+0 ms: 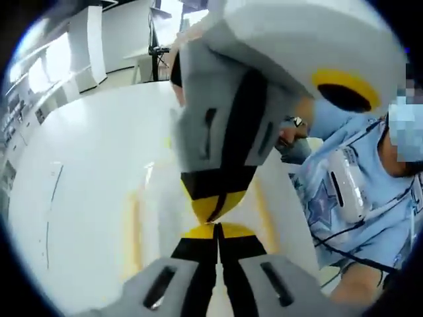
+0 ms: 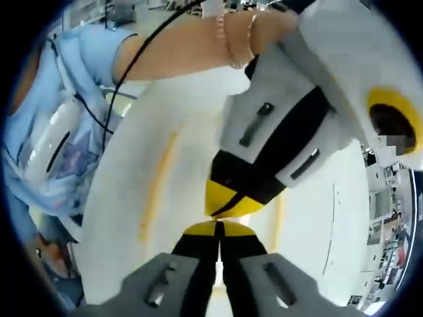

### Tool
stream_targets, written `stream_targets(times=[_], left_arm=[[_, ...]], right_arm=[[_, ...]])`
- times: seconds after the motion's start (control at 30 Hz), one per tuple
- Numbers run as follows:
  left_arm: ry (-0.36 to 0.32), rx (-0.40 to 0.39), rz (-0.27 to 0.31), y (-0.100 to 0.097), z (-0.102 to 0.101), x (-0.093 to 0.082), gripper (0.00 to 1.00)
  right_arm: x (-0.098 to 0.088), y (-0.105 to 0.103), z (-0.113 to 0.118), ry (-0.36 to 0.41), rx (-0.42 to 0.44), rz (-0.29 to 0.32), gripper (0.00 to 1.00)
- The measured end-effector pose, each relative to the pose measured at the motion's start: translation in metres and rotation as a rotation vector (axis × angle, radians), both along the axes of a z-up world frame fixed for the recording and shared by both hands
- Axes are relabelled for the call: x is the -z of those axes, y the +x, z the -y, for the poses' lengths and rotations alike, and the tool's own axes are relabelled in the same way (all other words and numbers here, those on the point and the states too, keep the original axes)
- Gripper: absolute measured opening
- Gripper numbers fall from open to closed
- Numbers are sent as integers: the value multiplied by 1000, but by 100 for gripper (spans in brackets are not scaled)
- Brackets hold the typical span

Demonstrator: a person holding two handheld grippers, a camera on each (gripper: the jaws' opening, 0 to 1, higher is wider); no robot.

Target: Snap each plastic latch of the storage box into its locked position after aligning the lid with the box until every specified latch is closed and the lid sits flush.

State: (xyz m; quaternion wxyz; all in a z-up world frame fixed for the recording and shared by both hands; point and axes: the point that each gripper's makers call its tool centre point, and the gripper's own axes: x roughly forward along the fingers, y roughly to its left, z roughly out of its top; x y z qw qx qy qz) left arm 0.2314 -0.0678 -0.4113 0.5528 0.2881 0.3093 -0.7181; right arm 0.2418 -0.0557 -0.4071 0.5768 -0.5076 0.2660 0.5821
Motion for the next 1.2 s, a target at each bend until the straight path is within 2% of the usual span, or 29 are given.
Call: stream_targets(times=[0.07, 0.23, 0.33, 0.43, 0.5, 0.7, 0.77, 0.87, 0.9, 0.97, 1.03, 1.1, 1.13, 1.2], left_arm=[[-19, -54, 45, 8, -2, 0, 0], [-58, -169, 56, 19, -29, -4, 0], [-123, -244, 74, 27, -47, -11, 0], [-139, -272, 80, 26, -68, -11, 0], [-140, -291, 74, 28, -79, -11, 0], [-186, -348, 78, 36, -93, -18, 0], [-230, -358, 71, 35, -94, -21, 1], [-256, -374, 60, 35, -99, -21, 1], [-298, -388, 71, 38, -99, -27, 1], [-338, -397, 68, 37, -104, -27, 1], [-346, -396, 54, 34, -109, -23, 0], [-412, -410, 62, 30, -108, -22, 1], [-456, -418, 40, 30, -108, -27, 1], [-513, -405, 77, 33, -111, -29, 1]], right_arm=[[0, -1, 0, -12, 2, -1, 0], [1, -1, 0, -70, 27, 8, 0], [0, 0, 1, -92, 39, 2, 0], [0, 1, 1, -108, 83, -14, 0], [0, 0, 0, -127, 75, -7, 0], [-1, 1, 2, -188, 70, 8, 0], [-2, 2, 2, -199, 83, 3, 0], [-2, 2, 4, -212, 100, 7, 0], [-2, 1, 4, -215, 100, 7, 0], [-3, 1, 4, -223, 98, 18, 0], [-3, 2, 4, -224, 96, 23, 0], [-3, 2, 4, -225, 98, 24, 0], [-4, 3, 4, -227, 100, 25, 0], [-4, 3, 4, -239, 95, 32, 0]])
